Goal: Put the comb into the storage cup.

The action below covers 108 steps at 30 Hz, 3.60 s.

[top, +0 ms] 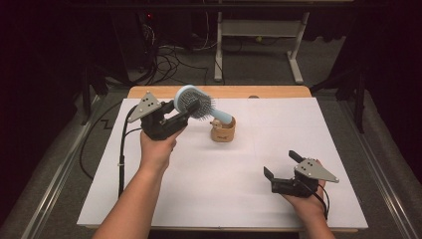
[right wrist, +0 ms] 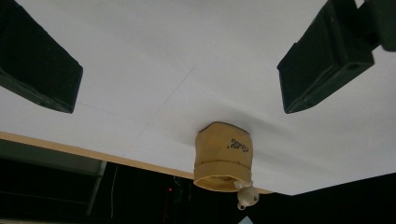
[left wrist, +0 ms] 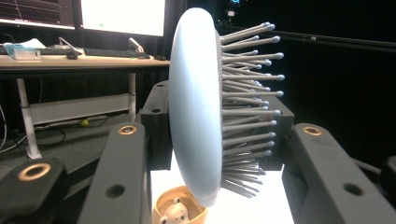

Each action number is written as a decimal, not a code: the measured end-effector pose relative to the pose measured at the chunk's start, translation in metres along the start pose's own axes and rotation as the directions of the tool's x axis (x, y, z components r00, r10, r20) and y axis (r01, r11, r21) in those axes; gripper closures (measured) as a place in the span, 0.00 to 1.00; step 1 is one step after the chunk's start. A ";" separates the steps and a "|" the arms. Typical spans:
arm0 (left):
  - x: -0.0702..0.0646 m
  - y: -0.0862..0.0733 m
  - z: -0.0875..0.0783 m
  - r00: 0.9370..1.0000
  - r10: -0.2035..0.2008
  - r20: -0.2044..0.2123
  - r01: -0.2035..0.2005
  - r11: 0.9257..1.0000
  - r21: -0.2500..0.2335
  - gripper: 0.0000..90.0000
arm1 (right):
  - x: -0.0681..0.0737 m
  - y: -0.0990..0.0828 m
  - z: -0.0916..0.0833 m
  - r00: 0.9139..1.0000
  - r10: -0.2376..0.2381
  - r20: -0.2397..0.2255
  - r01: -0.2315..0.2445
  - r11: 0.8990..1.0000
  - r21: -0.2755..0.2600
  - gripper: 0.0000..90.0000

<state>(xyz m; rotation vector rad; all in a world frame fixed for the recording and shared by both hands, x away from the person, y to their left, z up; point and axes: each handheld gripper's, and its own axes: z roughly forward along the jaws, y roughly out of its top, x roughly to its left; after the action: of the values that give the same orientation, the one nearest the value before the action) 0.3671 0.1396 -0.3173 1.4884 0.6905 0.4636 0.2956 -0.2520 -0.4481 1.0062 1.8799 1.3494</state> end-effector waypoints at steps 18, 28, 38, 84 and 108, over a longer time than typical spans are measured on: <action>0.011 0.006 0.023 1.000 -0.009 -0.023 0.010 0.999 0.031 0.64 | -0.001 0.000 0.000 1.000 -0.001 -0.001 0.001 1.000 -0.003 0.00; 0.016 -0.001 0.031 0.999 -0.017 -0.042 0.020 0.998 0.061 0.64 | -0.001 0.000 0.001 1.000 -0.004 -0.003 0.004 1.000 -0.001 0.00; 0.019 -0.007 0.040 0.998 -0.017 -0.055 0.022 0.995 0.093 0.64 | -0.001 0.000 0.001 1.000 0.000 -0.005 0.000 1.000 -0.001 0.00; 0.010 -0.023 0.050 0.997 0.010 -0.083 0.004 0.987 0.159 0.64 | -0.001 0.000 0.003 1.000 0.004 -0.012 -0.004 1.000 -0.009 0.00; 0.002 -0.030 0.055 0.996 0.033 -0.086 -0.017 0.984 0.179 0.64 | -0.001 0.000 0.003 1.000 0.006 -0.013 -0.006 1.000 -0.004 0.00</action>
<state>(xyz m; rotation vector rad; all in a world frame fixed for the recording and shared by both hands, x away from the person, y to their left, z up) 0.4019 0.0986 -0.3503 1.6542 0.8006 0.4994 0.2988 -0.2511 -0.4495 1.0039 1.8849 1.3653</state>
